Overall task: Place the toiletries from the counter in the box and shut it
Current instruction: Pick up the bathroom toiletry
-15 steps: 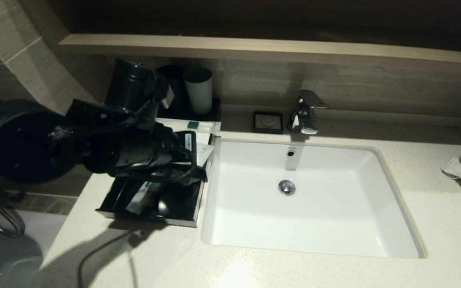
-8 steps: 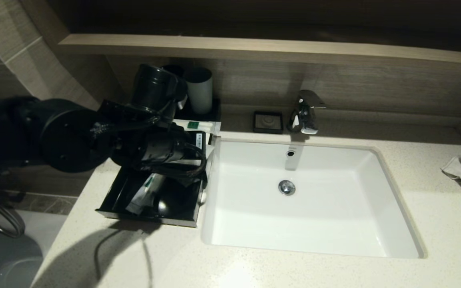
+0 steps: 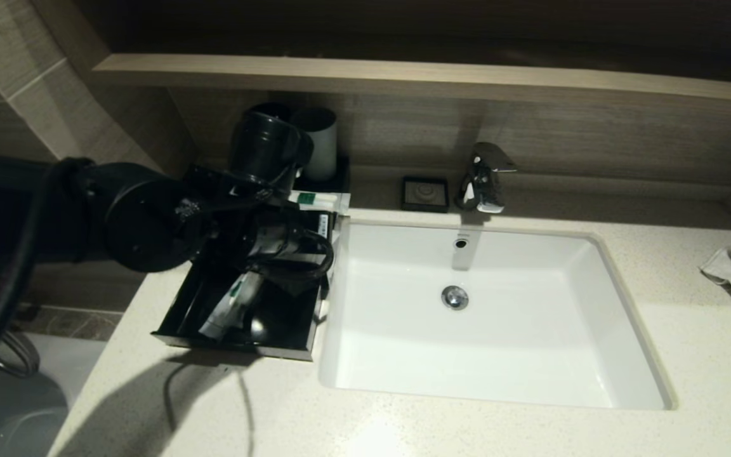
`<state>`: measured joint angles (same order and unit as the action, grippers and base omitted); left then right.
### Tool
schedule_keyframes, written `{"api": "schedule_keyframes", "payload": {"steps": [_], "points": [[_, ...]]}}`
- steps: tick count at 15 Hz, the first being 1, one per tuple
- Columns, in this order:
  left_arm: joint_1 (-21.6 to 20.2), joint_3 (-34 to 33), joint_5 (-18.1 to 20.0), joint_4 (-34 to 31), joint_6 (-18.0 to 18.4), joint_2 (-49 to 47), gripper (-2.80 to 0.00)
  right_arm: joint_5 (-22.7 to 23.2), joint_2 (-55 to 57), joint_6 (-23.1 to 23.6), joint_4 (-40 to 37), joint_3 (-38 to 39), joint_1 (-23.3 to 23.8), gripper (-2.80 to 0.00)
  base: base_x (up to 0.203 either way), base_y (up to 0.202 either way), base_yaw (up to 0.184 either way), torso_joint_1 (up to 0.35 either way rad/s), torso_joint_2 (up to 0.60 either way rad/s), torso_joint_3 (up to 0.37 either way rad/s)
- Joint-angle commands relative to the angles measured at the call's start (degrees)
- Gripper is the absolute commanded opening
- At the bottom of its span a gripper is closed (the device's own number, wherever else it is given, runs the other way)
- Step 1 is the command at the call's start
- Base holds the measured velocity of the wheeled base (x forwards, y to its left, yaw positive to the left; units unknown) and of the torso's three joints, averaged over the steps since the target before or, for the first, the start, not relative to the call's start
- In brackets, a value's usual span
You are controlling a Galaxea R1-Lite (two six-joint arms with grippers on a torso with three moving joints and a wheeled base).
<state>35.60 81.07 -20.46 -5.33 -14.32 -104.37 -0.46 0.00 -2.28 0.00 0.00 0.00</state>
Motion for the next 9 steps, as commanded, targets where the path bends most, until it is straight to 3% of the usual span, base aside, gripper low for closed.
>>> {"api": "schedule_keyframes", "payload": {"steps": [1, 9], "points": [[0.5, 0.1, -0.4, 0.1, 0.2, -0.6, 0.00, 0.0, 0.1, 0.0, 0.0, 0.0, 0.0, -2.80, 0.000, 0.000, 0.000, 0.000, 0.00, 0.000], [0.5, 0.4, -1.1, 0.1, 0.2, -1.2, 0.00, 0.0, 0.1, 0.0, 0.0, 0.0, 0.0, -2.80, 0.000, 0.000, 0.000, 0.000, 0.00, 0.000]]}}
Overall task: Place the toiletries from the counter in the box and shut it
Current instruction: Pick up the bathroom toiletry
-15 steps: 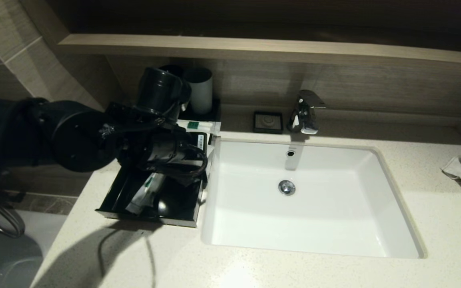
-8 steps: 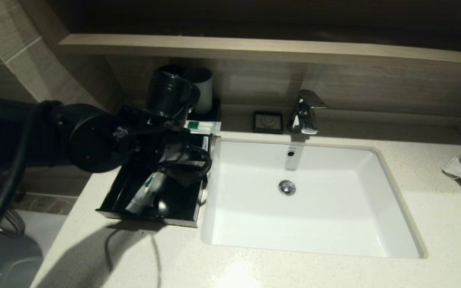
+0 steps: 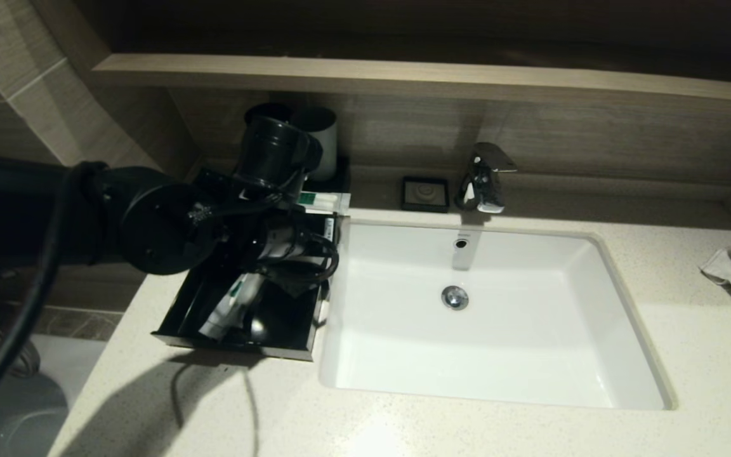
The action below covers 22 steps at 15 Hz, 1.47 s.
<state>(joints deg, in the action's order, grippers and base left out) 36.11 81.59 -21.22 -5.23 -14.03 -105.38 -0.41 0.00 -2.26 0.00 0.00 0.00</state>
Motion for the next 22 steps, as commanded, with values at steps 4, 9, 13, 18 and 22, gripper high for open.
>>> {"api": "schedule_keyframes", "payload": {"steps": [4, 9, 13, 18, 22], "points": [[0.0, -0.3, -0.7, -0.2, 0.0, -0.6, 0.00, 0.0, 0.1, 0.0, 0.0, 0.0, 0.0, -2.80, 0.000, 0.000, 0.000, 0.000, 0.00, 0.000], [-0.1, -0.4, -0.7, -0.4, 0.1, -1.2, 0.00, 0.0, 0.1, 0.0, 0.0, 0.0, 0.0, -2.80, 0.000, 0.000, 0.000, 0.000, 0.00, 0.000], [-0.1, -0.6, -0.7, -0.4, 0.8, -1.2, 0.00, 0.0, 0.1, 0.0, 0.0, 0.0, 0.0, -2.80, 0.000, 0.000, 0.000, 0.000, 0.00, 0.000], [-0.1, -0.6, -1.1, 0.0, 0.8, -1.1, -2.80, 0.0, 0.1, 0.0, 0.0, 0.0, 0.0, -2.80, 0.000, 0.000, 0.000, 0.000, 0.00, 0.000], [-0.1, -0.7, -1.1, 0.0, 0.8, -1.0, -2.80, 0.0, 0.1, 0.0, 0.0, 0.0, 0.0, -2.80, 0.000, 0.000, 0.000, 0.000, 0.00, 0.000]]}}
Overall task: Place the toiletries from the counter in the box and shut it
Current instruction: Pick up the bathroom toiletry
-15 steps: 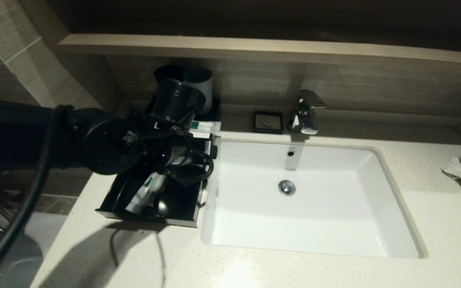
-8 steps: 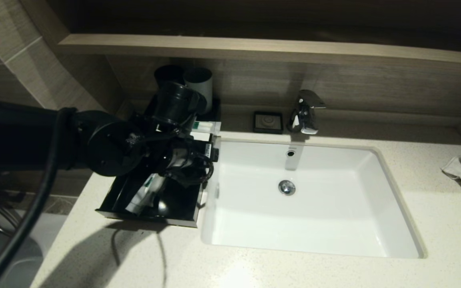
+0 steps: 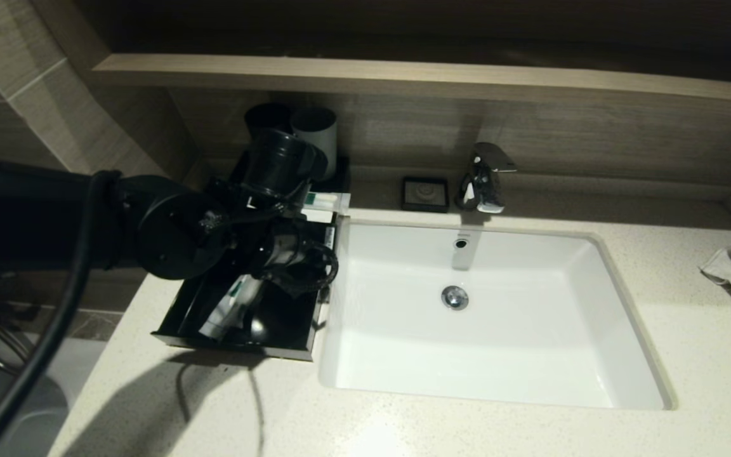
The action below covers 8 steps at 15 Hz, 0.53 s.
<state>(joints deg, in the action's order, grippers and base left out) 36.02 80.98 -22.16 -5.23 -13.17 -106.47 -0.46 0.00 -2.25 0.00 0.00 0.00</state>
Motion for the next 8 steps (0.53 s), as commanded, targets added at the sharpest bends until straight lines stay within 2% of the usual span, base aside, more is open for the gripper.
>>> {"api": "schedule_keyframes", "payload": {"steps": [1, 8], "points": [[0.0, -0.1, -0.2, 0.0, -0.1, 0.3, -2.80, 0.0, 0.1, 0.0, 0.0, 0.0, 0.0, -2.80, 0.000, 0.000, 0.000, 0.000, 0.00, 0.000], [0.0, -0.1, -0.2, -0.4, -0.1, 1.9, -2.80, 0.0, 0.1, 0.0, 0.0, 0.0, 0.0, -2.80, 0.000, 0.000, 0.000, 0.000, 0.00, 0.000]]}}
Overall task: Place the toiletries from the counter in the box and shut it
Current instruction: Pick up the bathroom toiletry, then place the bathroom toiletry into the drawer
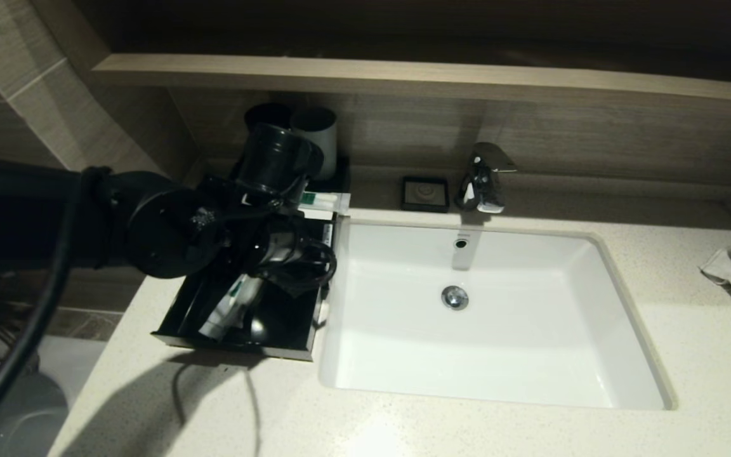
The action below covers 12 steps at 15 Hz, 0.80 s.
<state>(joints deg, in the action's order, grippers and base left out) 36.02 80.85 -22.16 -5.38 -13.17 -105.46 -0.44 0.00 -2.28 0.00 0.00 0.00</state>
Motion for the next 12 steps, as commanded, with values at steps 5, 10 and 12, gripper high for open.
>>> {"api": "schedule_keyframes", "payload": {"steps": [5, 10, 12], "points": [[0.0, -0.8, -1.9, -4.1, 0.0, 5.6, -2.80, 0.0, 0.1, 0.0, 0.0, 0.0, 0.0, -2.80, 0.000, 0.000, 0.000, 0.000, 0.00, 0.000], [1.1, -9.0, -2.0, -4.7, -1.0, 10.9, -2.80, 0.0, 0.1, 0.0, 0.0, 0.0, 0.0, -2.80, 0.000, 0.000, 0.000, 0.000, 0.00, 0.000], [2.4, -13.0, -1.9, -4.3, -2.1, 11.9, -2.80, 0.0, 0.1, 0.0, 0.0, 0.0, 0.0, -2.80, 0.000, 0.000, 0.000, 0.000, 0.00, 0.000]]}}
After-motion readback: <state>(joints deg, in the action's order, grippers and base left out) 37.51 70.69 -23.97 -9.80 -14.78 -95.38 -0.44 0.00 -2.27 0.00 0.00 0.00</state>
